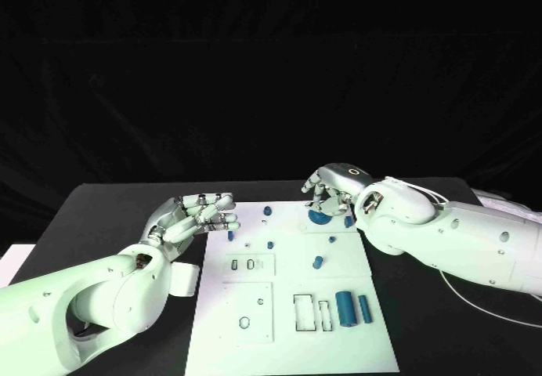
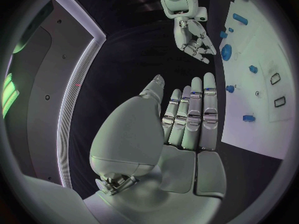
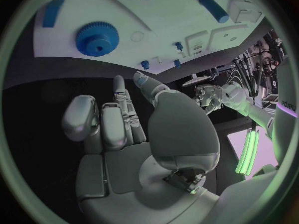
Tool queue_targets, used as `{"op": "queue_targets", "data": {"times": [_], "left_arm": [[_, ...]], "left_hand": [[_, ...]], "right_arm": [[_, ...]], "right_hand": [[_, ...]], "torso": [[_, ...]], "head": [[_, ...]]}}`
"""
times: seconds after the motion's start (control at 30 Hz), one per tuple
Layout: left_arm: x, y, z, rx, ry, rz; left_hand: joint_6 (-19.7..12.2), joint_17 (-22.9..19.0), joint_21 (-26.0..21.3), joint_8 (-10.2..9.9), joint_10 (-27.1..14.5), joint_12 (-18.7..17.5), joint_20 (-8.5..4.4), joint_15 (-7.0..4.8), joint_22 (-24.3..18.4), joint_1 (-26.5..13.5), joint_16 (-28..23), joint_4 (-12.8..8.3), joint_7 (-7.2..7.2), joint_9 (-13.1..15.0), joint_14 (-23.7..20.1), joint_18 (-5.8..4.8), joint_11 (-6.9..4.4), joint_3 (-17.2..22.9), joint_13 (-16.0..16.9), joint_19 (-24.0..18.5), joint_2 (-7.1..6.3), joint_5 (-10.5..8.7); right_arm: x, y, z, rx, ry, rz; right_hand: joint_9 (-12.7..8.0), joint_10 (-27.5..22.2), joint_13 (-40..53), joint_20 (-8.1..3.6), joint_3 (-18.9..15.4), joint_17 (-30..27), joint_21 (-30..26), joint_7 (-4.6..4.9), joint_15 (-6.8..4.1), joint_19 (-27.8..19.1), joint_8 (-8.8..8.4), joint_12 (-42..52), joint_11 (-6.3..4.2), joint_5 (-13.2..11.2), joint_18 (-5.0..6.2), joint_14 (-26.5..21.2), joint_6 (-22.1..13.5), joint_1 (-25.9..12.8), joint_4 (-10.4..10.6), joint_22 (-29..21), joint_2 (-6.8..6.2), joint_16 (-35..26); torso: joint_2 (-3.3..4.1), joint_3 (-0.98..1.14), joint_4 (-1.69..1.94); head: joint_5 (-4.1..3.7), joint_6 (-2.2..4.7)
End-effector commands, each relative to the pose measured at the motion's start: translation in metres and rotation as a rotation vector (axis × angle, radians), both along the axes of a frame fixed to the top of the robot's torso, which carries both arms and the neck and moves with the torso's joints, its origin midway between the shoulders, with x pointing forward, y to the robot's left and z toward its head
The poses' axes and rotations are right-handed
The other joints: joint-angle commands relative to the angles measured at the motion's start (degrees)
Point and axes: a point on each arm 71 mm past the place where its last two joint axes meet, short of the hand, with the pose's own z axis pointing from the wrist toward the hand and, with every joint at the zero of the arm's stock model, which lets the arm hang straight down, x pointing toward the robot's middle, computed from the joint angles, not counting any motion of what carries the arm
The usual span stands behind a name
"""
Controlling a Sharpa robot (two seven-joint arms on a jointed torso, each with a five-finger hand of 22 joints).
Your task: Assemble the parts on the task board
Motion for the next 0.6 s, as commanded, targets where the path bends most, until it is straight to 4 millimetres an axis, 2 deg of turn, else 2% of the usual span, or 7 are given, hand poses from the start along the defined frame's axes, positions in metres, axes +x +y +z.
{"op": "queue_targets", "data": {"times": [0.03,0.07,0.1,0.13,0.2,0.4,0.6], "left_arm": [[0.001,-0.002,0.001,-0.012,-0.004,-0.02],[0.001,-0.002,0.001,-0.012,-0.003,-0.02],[0.001,-0.002,0.001,-0.013,-0.003,-0.02],[0.002,-0.002,0.001,-0.013,-0.003,-0.02],[0.002,-0.002,0.0,-0.013,-0.002,-0.02],[0.003,-0.003,0.0,-0.014,0.0,-0.023],[0.004,-0.003,-0.001,-0.012,0.002,-0.022]], "left_hand": [[-0.16,0.06,-0.37,-0.13,0.01,-0.4,0.05,0.23,-0.07,0.02,-0.23,-0.41,0.12,-0.05,0.18,0.66,0.16,0.03,-0.07,0.25,0.54,-0.24],[-0.15,0.06,-0.38,-0.13,0.02,-0.41,0.05,0.23,-0.08,0.01,-0.25,-0.43,0.1,-0.05,0.17,0.66,0.15,0.03,-0.07,0.24,0.54,-0.24],[-0.15,0.06,-0.38,-0.13,0.02,-0.41,0.05,0.23,-0.08,0.01,-0.25,-0.43,0.1,-0.05,0.17,0.66,0.15,0.03,-0.07,0.24,0.54,-0.24],[-0.15,0.06,-0.38,-0.13,0.02,-0.41,0.05,0.23,-0.08,0.01,-0.25,-0.43,0.1,-0.05,0.17,0.66,0.15,0.03,-0.07,0.24,0.54,-0.24],[-0.15,0.06,-0.38,-0.13,0.02,-0.41,0.05,0.23,-0.08,0.01,-0.25,-0.43,0.1,-0.05,0.17,0.66,0.15,0.03,-0.07,0.24,0.54,-0.24],[-0.15,0.06,-0.38,-0.13,0.02,-0.41,0.05,0.23,-0.08,0.01,-0.25,-0.43,0.1,-0.05,0.17,0.66,0.15,0.03,-0.07,0.24,0.54,-0.24],[-0.1,0.08,-0.44,-0.15,0.08,-0.44,0.06,0.23,-0.13,0.02,-0.34,-0.5,0.05,-0.03,0.16,0.66,0.13,0.06,-0.05,0.24,0.61,-0.24]], "right_arm": [[0.0,-0.014,-0.004,0.073,0.116,-0.089],[0.0,-0.018,-0.005,0.069,0.13,-0.099],[0.001,-0.021,-0.005,0.061,0.142,-0.108],[0.001,-0.023,-0.006,0.052,0.151,-0.115],[0.002,-0.025,-0.008,0.033,0.168,-0.126],[0.008,-0.026,-0.015,-0.004,0.214,-0.157],[0.009,-0.018,-0.021,-0.039,0.228,-0.151]], "right_hand": [[-0.16,4.51,9.89,-0.74,-3.74,3.4,3.25,-0.7,-0.69,2.11,-0.24,10.33,-1.28,0.51,-1.59,3.22,-0.89,-0.12,1.02,5.39,-0.98,2.39],[-0.16,5.51,21.32,-0.95,-5.53,5.51,4.25,-0.76,-0.72,2.66,-0.21,21.07,-1.36,0.71,-1.86,3.47,-1.41,0.03,1.61,6.99,-0.85,3.79],[0.04,3.26,35.18,-0.57,-9.14,7.75,5.4,-1.63,-0.52,3.02,0.23,33.67,-1.59,1.81,-2.42,3.47,-2.08,2.83,2.95,8.51,1.62,5.53],[0.11,2.03,42.72,-0.8,-11.88,9.26,6.03,-1.04,-0.46,3.18,0.37,40.36,-1.24,1.55,-2.5,3.48,-2.47,3.1,4.13,9.46,1.72,6.53],[0.06,0.47,52.76,0.06,-15.0,11.14,6.71,-0.27,-0.08,3.03,0.26,48.69,-0.39,1.12,-2.44,3.52,-2.72,4.48,6.84,10.69,1.99,7.65],[0.02,2.41,60.74,0.18,-16.28,15.11,8.14,0.17,0.34,3.73,0.18,55.5,-0.14,1.57,-2.82,4.12,-3.02,5.65,8.99,13.24,2.37,9.78],[0.12,2.71,62.7,0.32,-16.5,16.47,8.76,0.2,0.45,4.02,0.45,56.96,-0.11,2.62,-3.01,4.3,-2.62,6.46,9.69,14.37,2.79,10.49]], "torso": [[-0.21,0.02,-0.72],[-0.22,0.04,-0.78],[-0.21,0.11,-0.85],[-0.2,0.17,-0.9],[-0.23,0.17,-0.88],[-0.18,0.07,-0.62],[-0.17,0.04,-0.72]], "head": [[-0.16,0.05],[-0.15,0.02],[-0.12,0.05],[-0.12,0.11],[-0.2,0.1],[-0.45,0.01],[-0.42,-0.28]]}}
